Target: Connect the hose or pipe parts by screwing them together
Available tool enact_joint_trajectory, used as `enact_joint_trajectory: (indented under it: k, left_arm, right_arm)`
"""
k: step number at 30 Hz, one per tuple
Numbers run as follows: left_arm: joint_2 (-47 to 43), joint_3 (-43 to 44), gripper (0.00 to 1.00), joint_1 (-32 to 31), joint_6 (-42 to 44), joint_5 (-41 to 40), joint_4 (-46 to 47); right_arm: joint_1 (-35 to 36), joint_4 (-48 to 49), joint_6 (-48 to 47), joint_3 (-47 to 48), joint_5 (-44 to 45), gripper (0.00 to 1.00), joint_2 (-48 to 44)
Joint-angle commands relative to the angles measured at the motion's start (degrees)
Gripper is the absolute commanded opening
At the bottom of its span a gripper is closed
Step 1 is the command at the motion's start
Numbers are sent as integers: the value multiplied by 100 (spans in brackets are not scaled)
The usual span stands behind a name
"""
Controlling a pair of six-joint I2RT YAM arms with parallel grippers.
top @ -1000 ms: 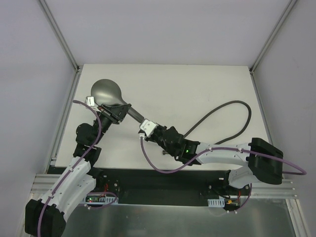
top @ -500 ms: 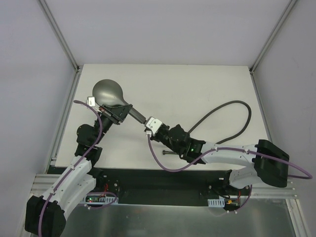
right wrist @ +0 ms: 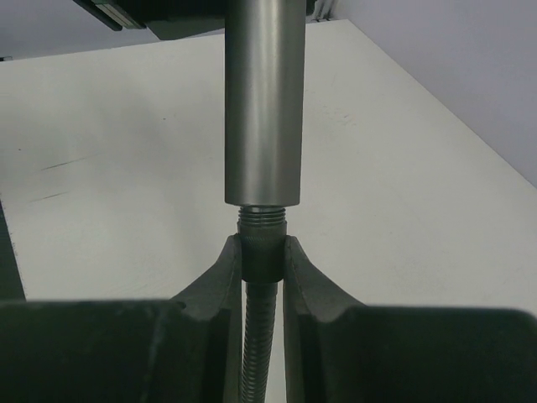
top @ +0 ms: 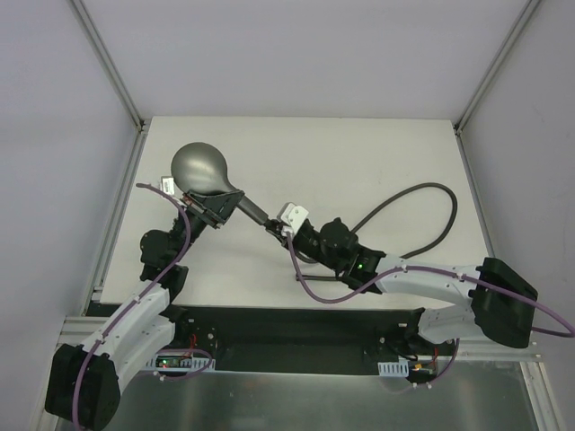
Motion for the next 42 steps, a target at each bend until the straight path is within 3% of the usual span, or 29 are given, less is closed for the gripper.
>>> enact_joint_trajectory:
  k: [1, 10, 24, 34, 42]
  left_arm:
    - [109, -186, 0, -151, -516, 1372, 856]
    - [417, -124, 0, -151, -569, 1838, 1419]
    - [760, -89, 0, -159, -561, 2243, 2193]
    - [1295, 165, 0, -159, -797, 2419, 2983]
    - [1542, 297, 0, -159, -833, 2621, 3353]
  right_arm:
    - [-217, 1189, 466, 133, -607, 1, -242]
    - [-858, 1594, 1276, -157, -2013, 1, -427]
    - [-1456, 2156, 2260, -368, -3024, 1, -383]
    - [-1975, 2999, 3534, -272, -4281, 1, -84]
    - [-2265, 3659, 4246, -360, -4589, 1, 21]
